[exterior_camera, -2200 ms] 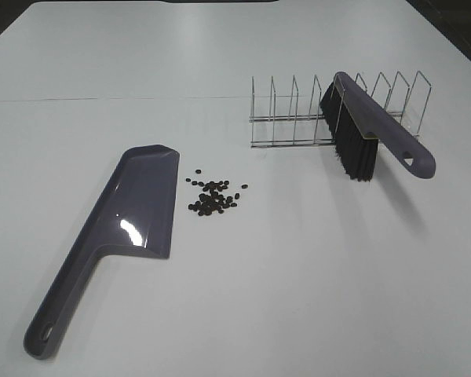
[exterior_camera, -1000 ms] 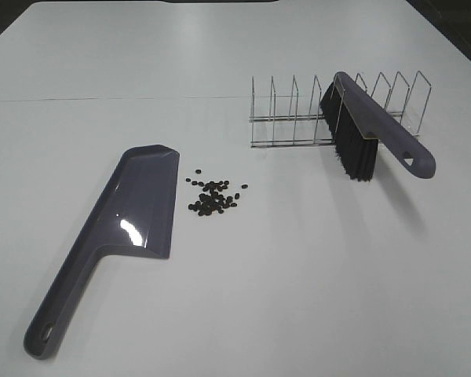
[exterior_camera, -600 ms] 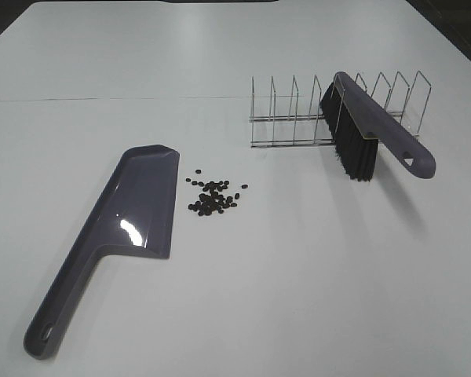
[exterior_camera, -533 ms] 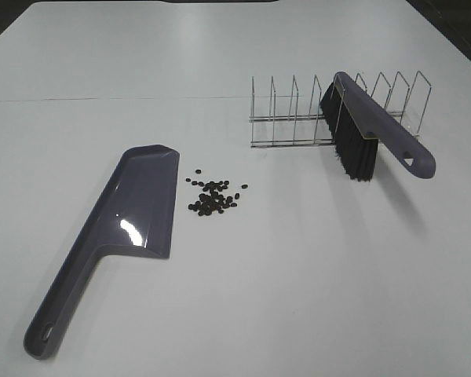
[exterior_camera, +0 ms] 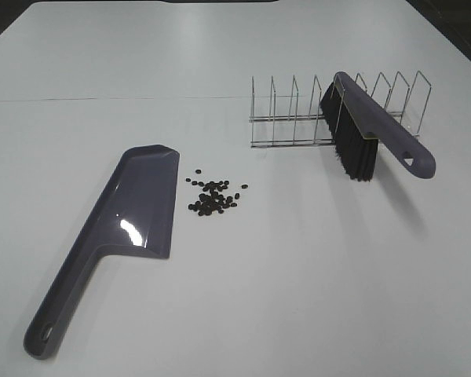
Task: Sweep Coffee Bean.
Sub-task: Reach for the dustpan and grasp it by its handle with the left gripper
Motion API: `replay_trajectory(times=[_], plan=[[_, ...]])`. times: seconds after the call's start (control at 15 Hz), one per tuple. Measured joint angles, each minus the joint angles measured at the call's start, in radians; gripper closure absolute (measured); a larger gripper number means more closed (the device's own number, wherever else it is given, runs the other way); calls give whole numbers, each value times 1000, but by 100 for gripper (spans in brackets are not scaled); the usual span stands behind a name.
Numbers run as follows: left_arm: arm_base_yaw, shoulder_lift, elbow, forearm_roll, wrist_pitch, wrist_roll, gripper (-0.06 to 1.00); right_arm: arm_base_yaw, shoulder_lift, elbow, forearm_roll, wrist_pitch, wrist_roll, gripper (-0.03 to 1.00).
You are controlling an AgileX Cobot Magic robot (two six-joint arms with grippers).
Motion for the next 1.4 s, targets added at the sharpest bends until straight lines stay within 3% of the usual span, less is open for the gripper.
replay_trajectory(times=[1.4], plan=[[0,0,0,4,1,0,-5,0,0,0,0,0,0,35]])
